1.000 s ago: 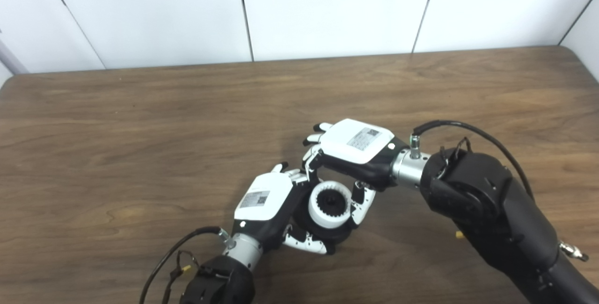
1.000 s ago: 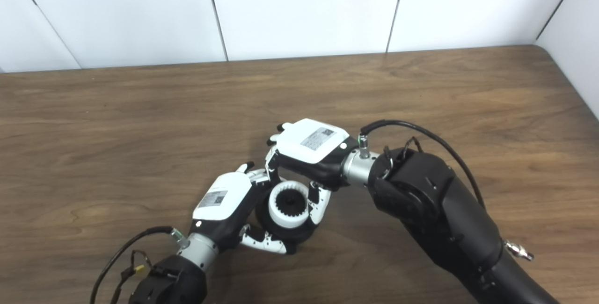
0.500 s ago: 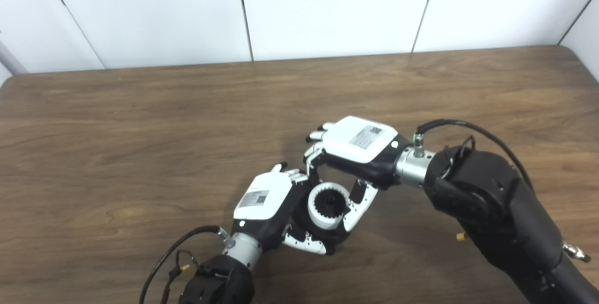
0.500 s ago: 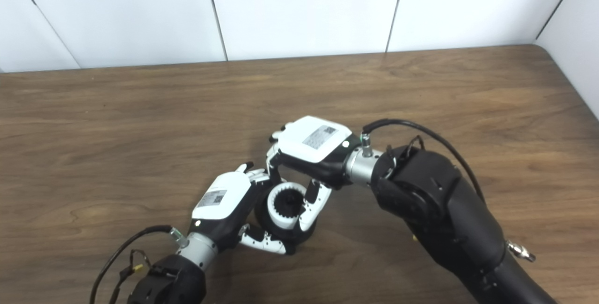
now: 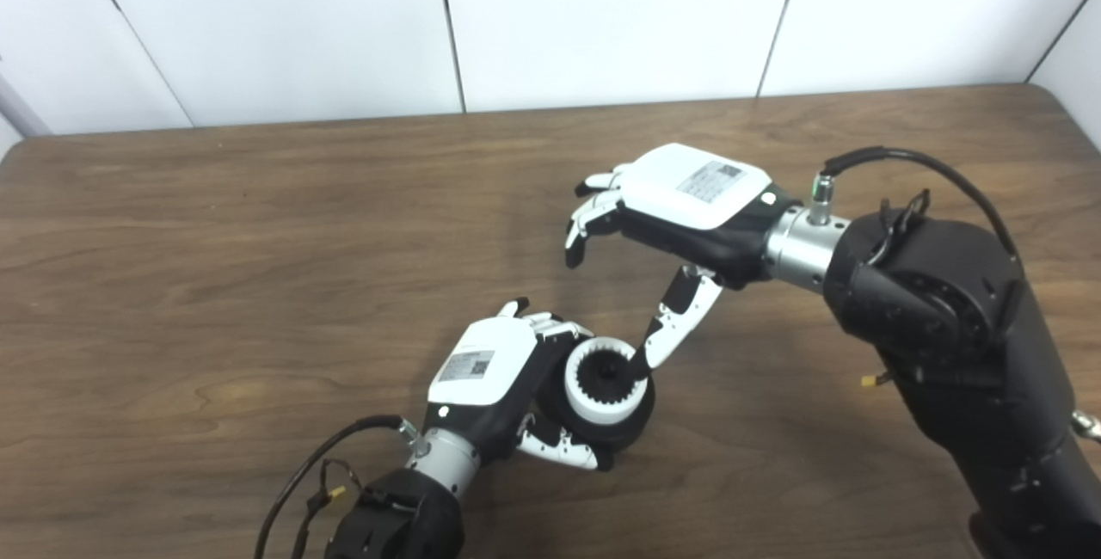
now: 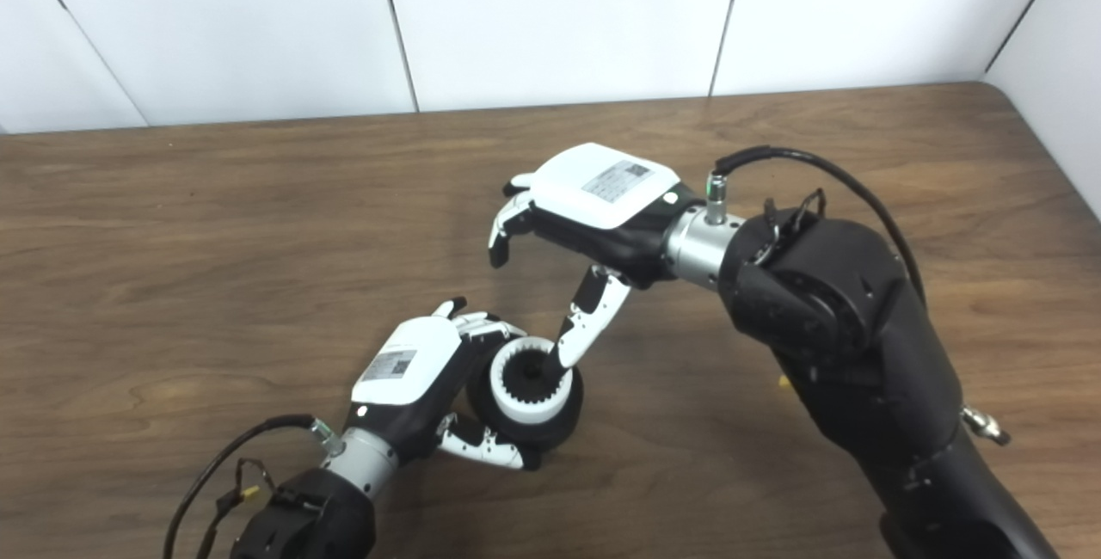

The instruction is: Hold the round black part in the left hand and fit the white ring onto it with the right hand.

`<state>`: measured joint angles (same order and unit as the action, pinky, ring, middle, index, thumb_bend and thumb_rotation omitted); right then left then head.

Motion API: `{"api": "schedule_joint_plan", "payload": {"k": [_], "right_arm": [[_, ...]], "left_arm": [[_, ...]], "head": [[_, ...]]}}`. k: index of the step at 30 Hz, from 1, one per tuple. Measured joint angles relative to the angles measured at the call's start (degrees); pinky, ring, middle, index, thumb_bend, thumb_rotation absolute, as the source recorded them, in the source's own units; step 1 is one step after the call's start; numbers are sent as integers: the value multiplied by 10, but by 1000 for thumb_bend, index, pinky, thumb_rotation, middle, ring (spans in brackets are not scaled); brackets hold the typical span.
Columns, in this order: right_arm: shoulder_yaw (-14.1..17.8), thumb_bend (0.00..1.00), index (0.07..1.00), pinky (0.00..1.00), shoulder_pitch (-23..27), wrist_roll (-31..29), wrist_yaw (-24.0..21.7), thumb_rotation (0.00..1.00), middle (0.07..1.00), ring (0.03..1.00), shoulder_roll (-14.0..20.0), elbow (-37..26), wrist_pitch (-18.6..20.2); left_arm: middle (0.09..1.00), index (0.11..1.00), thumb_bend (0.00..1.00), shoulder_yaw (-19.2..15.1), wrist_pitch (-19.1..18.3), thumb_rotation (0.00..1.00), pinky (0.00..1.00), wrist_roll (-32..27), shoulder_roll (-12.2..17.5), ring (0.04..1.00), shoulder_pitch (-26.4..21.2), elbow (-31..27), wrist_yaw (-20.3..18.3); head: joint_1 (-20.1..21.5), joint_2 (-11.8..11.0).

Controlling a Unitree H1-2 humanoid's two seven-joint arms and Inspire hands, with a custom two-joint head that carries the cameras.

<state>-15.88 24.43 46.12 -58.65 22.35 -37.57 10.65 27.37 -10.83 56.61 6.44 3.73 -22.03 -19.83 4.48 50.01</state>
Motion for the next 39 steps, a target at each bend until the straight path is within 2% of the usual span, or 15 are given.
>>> {"api": "schedule_joint_plan", "payload": {"k": [10,11,12,16,18,22,31,35,39], "right_arm": [[5,1000,683,916,5,-18,8,464,783,906,4,3,-1],[5,1000,686,916,5,-19,9,462,782,904,5,3,-2],[6,1000,688,917,5,-19,10,459,782,905,5,3,-2],[6,1000,694,916,5,-21,15,452,778,901,6,4,-3],[7,1000,696,913,5,-21,19,447,779,899,7,4,-3],[7,1000,692,908,5,-21,28,417,780,900,9,4,-3],[5,1000,689,914,4,-20,30,422,789,909,9,5,-3],[5,1000,690,914,4,-20,30,414,790,909,9,6,-3],[4,1000,691,908,4,-20,30,426,792,907,9,6,-3]], "left_arm": [[785,494,522,-3,1,76,1000,0,0,867,0,1,-3],[792,592,743,-3,1,163,1000,2,0,868,0,1,-5],[801,644,819,-3,0,206,1000,3,0,874,-1,0,-9],[837,781,949,0,-9,278,1000,24,0,884,-5,-6,-32],[846,804,978,4,-10,285,1000,37,0,884,-6,-7,-37],[865,832,1000,4,-12,284,1000,43,-2,897,-9,-8,-46],[893,847,1000,1,-18,280,989,47,-9,898,-9,-8,-50],[918,868,1000,-5,-20,272,1000,43,-14,926,-7,-7,-51],[927,880,1000,-10,-30,282,1000,44,-16,945,-8,-11,-76]], "head": [[4,-1],[4,-1],[4,-1],[4,-1],[4,-1],[5,-1],[4,-3],[2,-4],[-2,-5]]}}
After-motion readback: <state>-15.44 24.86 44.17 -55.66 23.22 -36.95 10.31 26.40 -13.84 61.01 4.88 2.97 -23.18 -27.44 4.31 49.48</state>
